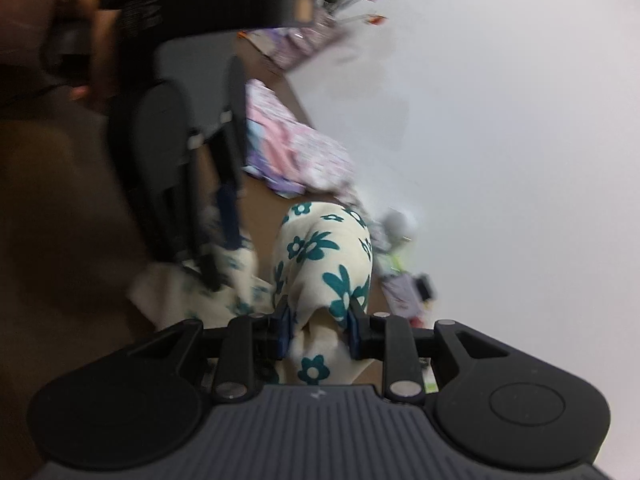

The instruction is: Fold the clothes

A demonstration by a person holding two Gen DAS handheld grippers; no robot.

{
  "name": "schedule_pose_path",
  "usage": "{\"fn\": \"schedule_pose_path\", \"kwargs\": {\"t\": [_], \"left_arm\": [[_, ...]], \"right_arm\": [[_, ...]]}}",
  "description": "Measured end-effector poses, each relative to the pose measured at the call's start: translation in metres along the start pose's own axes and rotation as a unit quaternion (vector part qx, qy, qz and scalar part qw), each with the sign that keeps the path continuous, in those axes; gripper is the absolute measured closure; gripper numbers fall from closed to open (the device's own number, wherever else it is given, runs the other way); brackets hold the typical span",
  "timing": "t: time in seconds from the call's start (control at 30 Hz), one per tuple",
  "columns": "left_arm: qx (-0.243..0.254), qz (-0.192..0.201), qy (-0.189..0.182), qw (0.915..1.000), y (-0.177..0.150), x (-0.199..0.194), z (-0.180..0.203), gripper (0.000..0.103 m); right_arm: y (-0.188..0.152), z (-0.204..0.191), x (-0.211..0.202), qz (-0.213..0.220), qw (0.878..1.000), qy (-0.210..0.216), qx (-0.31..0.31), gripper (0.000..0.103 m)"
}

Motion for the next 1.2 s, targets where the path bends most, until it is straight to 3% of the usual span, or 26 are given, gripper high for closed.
{"fn": "schedule_pose_path", "kwargs": {"t": [0.2,0.37,0.6,0.73,0.83,0.93,0.97,1.03,1.1,1.17,1.2], "left_arm": [[-0.048,0.044,0.043,0.9969,-0.003,-0.057,-0.034,0.069],[-0.053,0.096,0.026,0.9936,0.016,-0.086,-0.025,0.069],[-0.044,0.051,0.002,0.9977,0.017,-0.042,-0.006,0.069],[-0.065,0.037,-0.013,0.9972,0.008,-0.023,-0.011,0.067],[-0.078,0.035,-0.025,0.9960,0.004,-0.016,-0.014,0.066],[-0.072,0.032,-0.020,0.9967,0.003,-0.015,-0.012,0.066],[-0.071,0.032,-0.019,0.9967,0.002,-0.015,-0.012,0.066],[-0.070,0.033,-0.016,0.9969,0.002,-0.015,-0.011,0.066],[-0.065,0.034,-0.011,0.9972,0.002,-0.015,-0.009,0.066],[-0.061,0.034,-0.005,0.9976,0.002,-0.015,-0.008,0.066],[-0.059,0.034,-0.002,0.9977,0.003,-0.016,-0.007,0.066]], "right_arm": [[0.013,-0.019,0.002,0.011,0.999,0.044,0.010,0.077],[0.022,-0.045,0.007,0.012,0.997,0.081,-0.002,0.077],[0.025,-0.053,0.010,0.012,0.995,0.098,0.023,0.075],[0.019,-0.044,-0.004,0.014,0.988,0.133,0.078,0.071],[0.012,-0.027,-0.018,0.019,0.976,0.164,0.140,0.063],[-0.001,-0.001,-0.036,0.027,0.956,0.190,0.222,0.049],[-0.006,0.012,-0.040,0.033,0.947,0.192,0.255,0.049],[-0.018,0.042,-0.036,0.044,0.929,0.189,0.315,0.049],[-0.026,0.061,-0.020,0.043,0.920,0.177,0.346,0.051],[-0.033,0.079,-0.005,0.041,0.912,0.165,0.374,0.059],[-0.035,0.084,0.005,0.039,0.907,0.170,0.383,0.069]]}}
Point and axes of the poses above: each gripper's, at about its wrist camera, not at the fingertips, and x roughly the way its jaws point, z to its right, y to its top, the point moved 8 cm from there along x, roughly the way its jaws point, and after that the axes turned 1 degree about z, right-handed, at the moved point
